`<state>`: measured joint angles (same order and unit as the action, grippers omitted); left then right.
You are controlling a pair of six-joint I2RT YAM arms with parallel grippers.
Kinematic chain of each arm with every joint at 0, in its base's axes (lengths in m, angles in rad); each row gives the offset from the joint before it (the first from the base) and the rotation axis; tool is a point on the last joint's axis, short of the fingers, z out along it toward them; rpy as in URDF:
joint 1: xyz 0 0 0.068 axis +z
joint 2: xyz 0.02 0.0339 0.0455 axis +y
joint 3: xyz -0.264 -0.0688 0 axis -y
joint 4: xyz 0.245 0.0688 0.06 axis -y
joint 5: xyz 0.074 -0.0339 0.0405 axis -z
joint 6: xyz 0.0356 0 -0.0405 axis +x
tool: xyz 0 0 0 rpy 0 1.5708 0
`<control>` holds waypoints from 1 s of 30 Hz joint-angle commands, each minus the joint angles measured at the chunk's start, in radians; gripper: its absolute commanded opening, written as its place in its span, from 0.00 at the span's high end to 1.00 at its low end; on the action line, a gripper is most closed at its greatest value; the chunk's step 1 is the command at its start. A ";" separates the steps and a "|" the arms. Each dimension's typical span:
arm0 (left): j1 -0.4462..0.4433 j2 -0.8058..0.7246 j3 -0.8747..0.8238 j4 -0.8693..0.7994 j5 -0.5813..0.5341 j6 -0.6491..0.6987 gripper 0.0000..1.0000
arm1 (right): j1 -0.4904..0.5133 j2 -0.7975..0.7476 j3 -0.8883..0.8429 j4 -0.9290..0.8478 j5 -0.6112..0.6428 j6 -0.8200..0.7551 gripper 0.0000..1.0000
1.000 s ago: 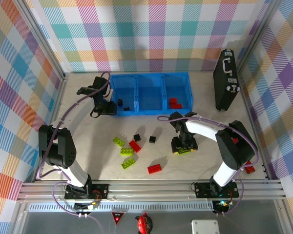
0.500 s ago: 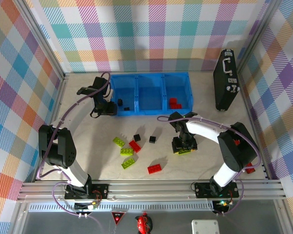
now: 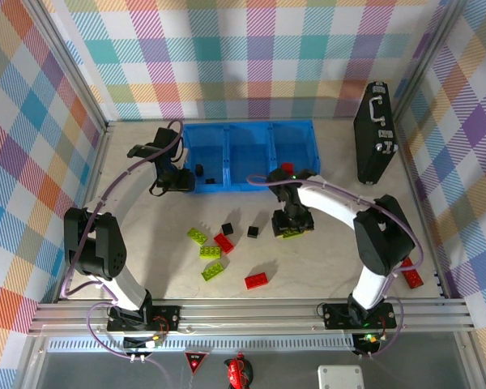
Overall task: Sort the legos into containers by color
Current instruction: Pick up the lego from the bottom-center of the table, then place the lego in the container.
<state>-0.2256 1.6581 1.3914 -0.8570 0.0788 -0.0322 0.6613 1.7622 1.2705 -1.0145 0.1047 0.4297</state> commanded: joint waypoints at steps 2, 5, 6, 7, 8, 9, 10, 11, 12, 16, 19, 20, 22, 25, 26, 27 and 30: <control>0.008 -0.040 -0.010 0.004 0.026 0.005 0.59 | 0.023 0.092 0.172 -0.079 0.012 -0.019 0.33; 0.008 -0.047 -0.011 0.004 0.036 0.006 0.59 | 0.029 0.167 0.300 -0.114 0.011 -0.006 0.33; 0.008 -0.047 -0.011 0.004 0.038 0.005 0.59 | 0.030 0.191 0.346 -0.122 0.009 0.002 0.33; 0.008 -0.047 -0.012 0.004 0.041 0.006 0.59 | 0.030 0.211 0.384 -0.130 0.012 0.016 0.33; 0.008 -0.047 -0.011 0.004 0.042 0.004 0.59 | 0.030 0.232 0.429 -0.136 0.014 0.028 0.33; 0.008 -0.047 -0.010 0.004 0.044 0.004 0.58 | 0.031 0.253 0.472 -0.139 0.010 0.039 0.33; 0.008 -0.046 -0.010 0.004 0.047 0.004 0.59 | 0.031 0.270 0.504 -0.140 0.007 0.046 0.33; 0.008 -0.046 -0.009 0.004 0.048 0.003 0.58 | 0.030 0.291 0.549 -0.146 0.006 0.053 0.33; 0.008 -0.045 -0.010 0.004 0.050 0.002 0.59 | 0.030 0.314 0.593 -0.152 0.007 0.059 0.33; 0.007 -0.049 -0.012 0.008 0.054 0.000 0.59 | 0.031 0.408 0.775 -0.195 0.013 0.058 0.33; 0.008 -0.052 -0.014 0.012 0.051 0.001 0.59 | 0.029 0.493 0.937 -0.246 0.034 0.044 0.33; 0.008 -0.051 -0.015 0.012 0.052 0.000 0.59 | 0.029 0.522 0.995 -0.268 0.046 0.041 0.33; 0.008 -0.050 -0.014 0.012 0.052 0.001 0.59 | 0.026 0.579 1.096 -0.306 0.069 0.035 0.33; 0.008 -0.050 -0.014 0.010 0.047 0.001 0.59 | 0.013 0.638 1.199 -0.329 0.076 0.044 0.33; 0.008 -0.052 -0.012 0.010 0.043 0.001 0.59 | 0.007 0.646 1.210 -0.320 0.074 0.050 0.33; 0.008 -0.052 -0.014 0.011 0.041 0.001 0.59 | 0.002 0.648 1.211 -0.308 0.072 0.054 0.33; 0.008 -0.051 -0.015 0.011 0.035 0.003 0.59 | -0.016 0.655 1.210 -0.268 0.059 0.070 0.33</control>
<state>-0.2256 1.6405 1.3914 -0.8536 0.1143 -0.0326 0.6655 2.4039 2.4458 -1.2659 0.1574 0.4713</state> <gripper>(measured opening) 0.412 0.674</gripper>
